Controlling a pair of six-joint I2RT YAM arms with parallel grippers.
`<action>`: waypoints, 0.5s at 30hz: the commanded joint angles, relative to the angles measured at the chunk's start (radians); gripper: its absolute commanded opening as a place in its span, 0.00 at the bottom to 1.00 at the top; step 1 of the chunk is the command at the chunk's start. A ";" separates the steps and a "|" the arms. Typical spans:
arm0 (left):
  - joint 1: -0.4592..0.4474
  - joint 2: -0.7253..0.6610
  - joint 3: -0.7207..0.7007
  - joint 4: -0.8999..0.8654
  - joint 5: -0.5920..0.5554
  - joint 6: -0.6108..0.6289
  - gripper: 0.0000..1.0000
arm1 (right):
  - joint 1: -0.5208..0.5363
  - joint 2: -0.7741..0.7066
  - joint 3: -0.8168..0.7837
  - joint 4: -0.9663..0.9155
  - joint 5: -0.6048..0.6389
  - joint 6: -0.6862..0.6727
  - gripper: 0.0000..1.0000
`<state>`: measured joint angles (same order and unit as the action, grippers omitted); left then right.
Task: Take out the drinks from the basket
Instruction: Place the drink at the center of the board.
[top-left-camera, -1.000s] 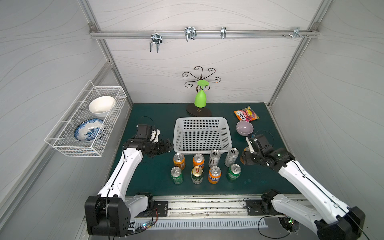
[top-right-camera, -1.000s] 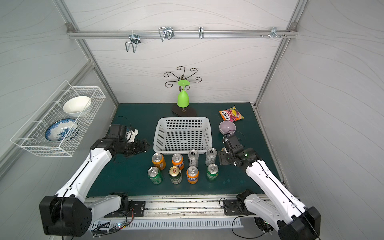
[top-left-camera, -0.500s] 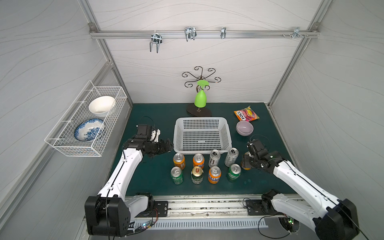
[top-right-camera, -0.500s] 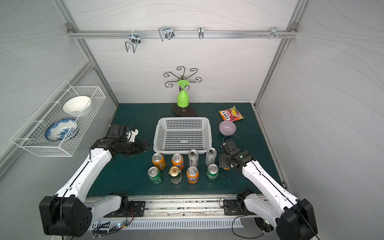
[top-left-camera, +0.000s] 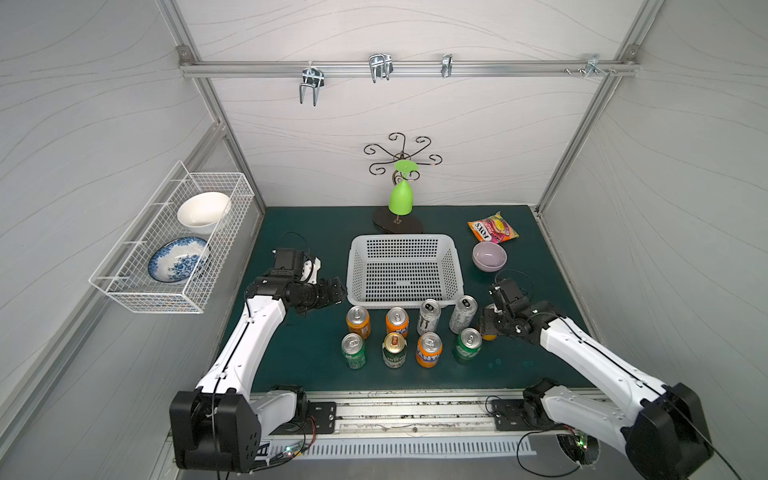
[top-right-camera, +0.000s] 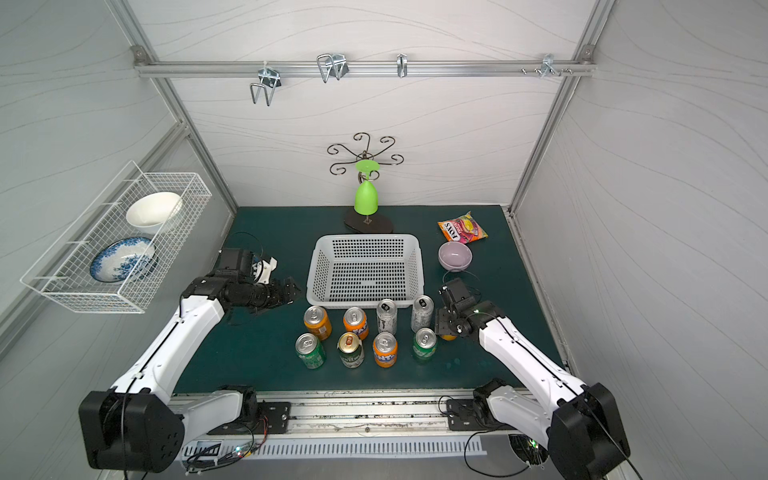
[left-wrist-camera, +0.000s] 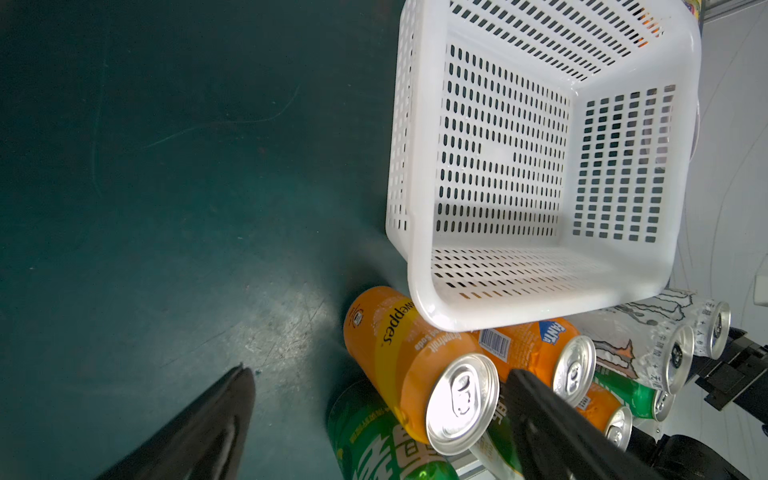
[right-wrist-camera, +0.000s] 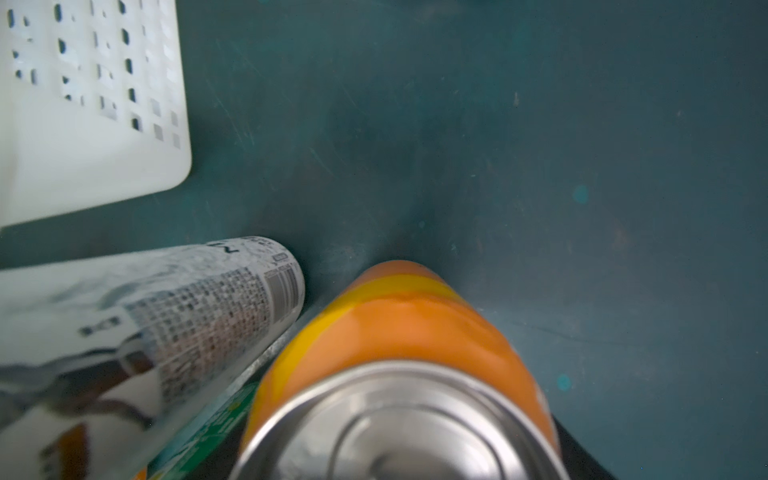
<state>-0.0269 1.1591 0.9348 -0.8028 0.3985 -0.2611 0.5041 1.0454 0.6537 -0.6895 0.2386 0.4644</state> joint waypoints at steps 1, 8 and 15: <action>0.005 0.004 0.044 0.022 0.011 0.015 0.98 | -0.005 -0.001 0.008 0.041 -0.002 0.026 0.63; 0.005 0.001 0.043 0.022 0.010 0.017 0.98 | -0.005 0.015 -0.014 0.061 -0.026 0.043 0.65; 0.005 0.001 0.045 0.022 0.011 0.018 0.98 | -0.004 -0.017 0.002 0.035 -0.004 0.030 0.71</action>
<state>-0.0269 1.1591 0.9348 -0.8028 0.3985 -0.2607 0.5034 1.0508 0.6476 -0.6804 0.2321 0.4904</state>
